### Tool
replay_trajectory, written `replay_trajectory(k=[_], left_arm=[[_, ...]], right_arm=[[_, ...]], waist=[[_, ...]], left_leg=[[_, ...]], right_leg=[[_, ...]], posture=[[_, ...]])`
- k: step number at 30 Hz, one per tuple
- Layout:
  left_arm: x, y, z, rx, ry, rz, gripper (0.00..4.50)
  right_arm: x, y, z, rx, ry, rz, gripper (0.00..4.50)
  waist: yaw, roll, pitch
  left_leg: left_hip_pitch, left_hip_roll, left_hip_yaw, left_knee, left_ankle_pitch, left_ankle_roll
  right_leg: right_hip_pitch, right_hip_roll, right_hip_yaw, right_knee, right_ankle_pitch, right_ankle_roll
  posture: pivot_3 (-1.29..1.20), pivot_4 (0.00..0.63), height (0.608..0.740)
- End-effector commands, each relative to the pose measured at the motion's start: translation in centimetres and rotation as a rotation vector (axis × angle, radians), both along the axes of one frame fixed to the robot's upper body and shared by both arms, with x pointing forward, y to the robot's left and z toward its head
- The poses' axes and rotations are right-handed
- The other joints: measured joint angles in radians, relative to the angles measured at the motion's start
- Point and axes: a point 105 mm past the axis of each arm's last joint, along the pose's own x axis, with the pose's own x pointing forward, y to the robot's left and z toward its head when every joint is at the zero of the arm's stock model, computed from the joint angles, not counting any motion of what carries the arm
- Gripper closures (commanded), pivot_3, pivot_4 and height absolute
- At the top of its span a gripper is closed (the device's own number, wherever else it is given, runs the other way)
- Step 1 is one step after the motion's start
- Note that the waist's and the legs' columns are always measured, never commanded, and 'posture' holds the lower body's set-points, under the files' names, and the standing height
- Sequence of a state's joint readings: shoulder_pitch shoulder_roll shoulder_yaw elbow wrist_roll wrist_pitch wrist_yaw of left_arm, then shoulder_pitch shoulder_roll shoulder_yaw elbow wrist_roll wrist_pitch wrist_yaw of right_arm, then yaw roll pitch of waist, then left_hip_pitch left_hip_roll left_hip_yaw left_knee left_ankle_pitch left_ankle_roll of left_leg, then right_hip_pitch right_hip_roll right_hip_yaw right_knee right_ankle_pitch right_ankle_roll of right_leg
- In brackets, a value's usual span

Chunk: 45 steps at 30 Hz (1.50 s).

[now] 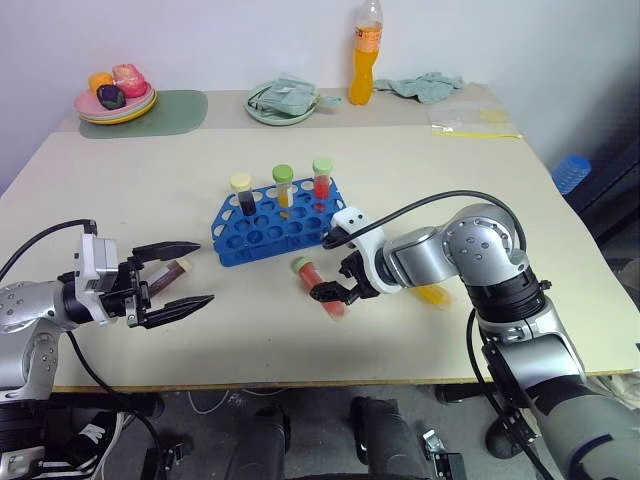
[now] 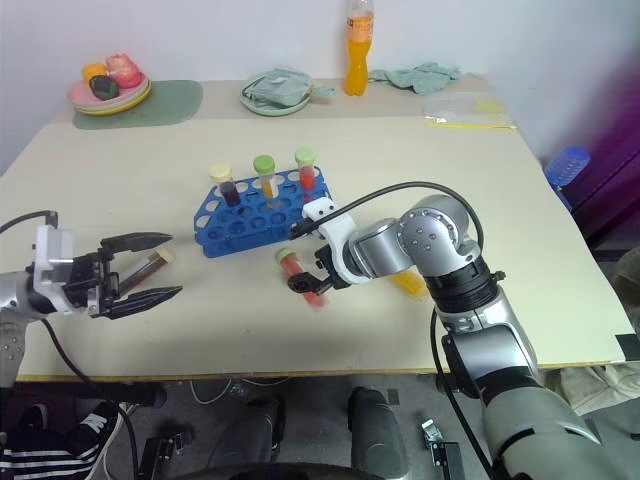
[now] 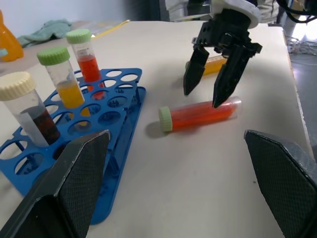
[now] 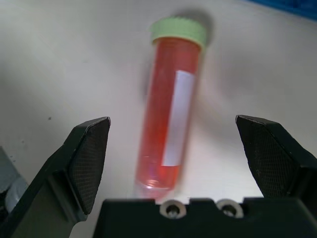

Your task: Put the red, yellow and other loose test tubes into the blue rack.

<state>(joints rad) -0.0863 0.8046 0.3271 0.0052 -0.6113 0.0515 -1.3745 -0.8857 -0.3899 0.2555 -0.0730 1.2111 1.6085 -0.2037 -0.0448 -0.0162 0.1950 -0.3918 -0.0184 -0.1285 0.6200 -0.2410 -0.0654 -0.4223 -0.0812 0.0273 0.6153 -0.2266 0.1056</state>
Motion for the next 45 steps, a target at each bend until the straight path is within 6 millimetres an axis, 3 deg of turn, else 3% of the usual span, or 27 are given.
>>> replay_trajectory(k=[1,12,17,27,30,34,36,45], left_arm=[[-0.2,0.1,0.6,0.012,-0.036,0.001,0.02],[-0.3,0.1,0.7,0.021,-0.044,-0.003,0.02],[-0.4,0.0,0.6,0.02,-0.041,-0.001,0.02],[-0.4,0.2,0.8,0.02,-0.046,0.008,0.02],[-0.5,0.2,0.9,0.02,-0.047,0.011,0.0],[-0.5,0.2,1.1,0.016,-0.05,0.017,0.0],[-0.5,0.2,1.1,0.015,-0.051,0.018,0.0],[-0.5,0.1,1.1,0.014,-0.052,0.024,0.0]], right_arm=[[-0.9,0.8,0.4,0.001,-0.01,0.053,0.0],[0.1,0.3,-0.5,-0.137,-0.141,-0.013,0.0],[-0.7,0.6,-1.5,-0.128,-0.12,0.009,0.0],[-0.2,0.9,-1.2,-0.171,-0.204,-0.002,0.0],[-0.3,0.9,-1.3,-0.183,-0.218,0.013,0.83],[-0.4,0.9,-1.3,-0.198,-0.235,0.034,2.89],[-0.3,0.9,-1.2,-0.206,-0.249,0.045,3.7],[0.5,0.3,-0.3,-0.219,-0.309,0.074,3.7]], waist=[[0.0,0.0,0.0],[0.0,0.0,0.0],[0.0,0.0,0.0],[0.0,0.0,0.0],[0.0,0.0,0.0],[0.0,0.0,0.0],[0.0,0.0,0.0],[0.001,0.0,0.0]], left_leg=[[0.0,0.0,0.0,0.0,0.0,0.0],[0.0,0.0,0.0,0.0,0.0,0.0],[0.0,0.0,0.0,0.0,0.0,0.0],[0.0,0.0,0.0,-0.001,0.0,0.0],[0.0,0.0,0.0,-0.001,0.0,0.0],[0.0,0.0,0.0,-0.001,0.0,0.0],[0.0,0.0,0.0,-0.001,0.0,0.0],[0.0,0.0,0.0,-0.001,0.0,0.0]], right_leg=[[0.0,0.0,0.0,0.0,0.0,0.0],[0.0,0.0,0.0,0.0,0.0,0.0],[0.0,0.0,0.0,0.0,0.0,0.0],[-0.001,0.0,0.0,0.0,0.0,0.0],[-0.001,0.0,0.0,0.0,0.0,0.0],[-0.001,0.0,0.0,0.0,0.0,0.0],[-0.001,0.0,0.0,0.0,0.0,0.0],[-0.001,0.0,0.0,0.0,0.0,0.0]], posture=[[0.0,0.15,0.74],[0.0,0.15,0.74],[0.0,0.15,0.74],[0.0,0.15,0.74],[0.0,0.15,0.74],[0.0,0.15,0.74],[0.0,0.15,0.74],[0.0,0.15,0.74]])
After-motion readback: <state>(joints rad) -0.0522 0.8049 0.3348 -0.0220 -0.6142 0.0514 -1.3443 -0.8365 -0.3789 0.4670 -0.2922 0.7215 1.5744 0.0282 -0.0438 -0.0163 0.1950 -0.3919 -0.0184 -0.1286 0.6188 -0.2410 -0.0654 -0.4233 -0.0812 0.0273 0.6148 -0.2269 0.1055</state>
